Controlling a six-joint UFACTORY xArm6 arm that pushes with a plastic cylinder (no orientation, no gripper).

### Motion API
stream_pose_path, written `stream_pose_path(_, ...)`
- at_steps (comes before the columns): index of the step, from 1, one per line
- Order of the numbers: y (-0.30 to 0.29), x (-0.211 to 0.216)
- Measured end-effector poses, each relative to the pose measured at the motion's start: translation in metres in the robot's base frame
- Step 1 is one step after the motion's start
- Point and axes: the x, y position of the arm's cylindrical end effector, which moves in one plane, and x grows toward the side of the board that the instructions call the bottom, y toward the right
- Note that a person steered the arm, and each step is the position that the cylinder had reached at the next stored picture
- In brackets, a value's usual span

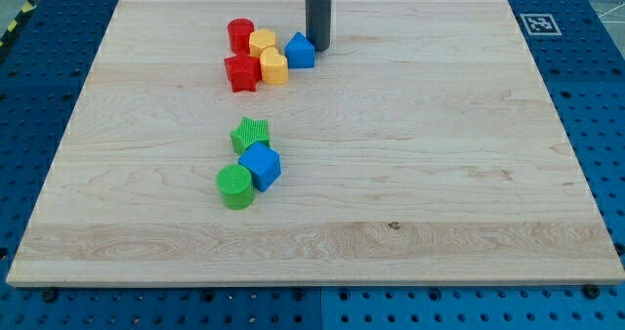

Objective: Slide the blue triangle towards the center

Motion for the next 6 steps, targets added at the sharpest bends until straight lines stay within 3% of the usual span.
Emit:
stream_pose_path(1, -0.007, -0.036)
stream_pose_path(3, -0.043, -0.03)
stream_pose_path(5, -0.033, 0.005)
stream_pose_path(6, 0.0, 0.042)
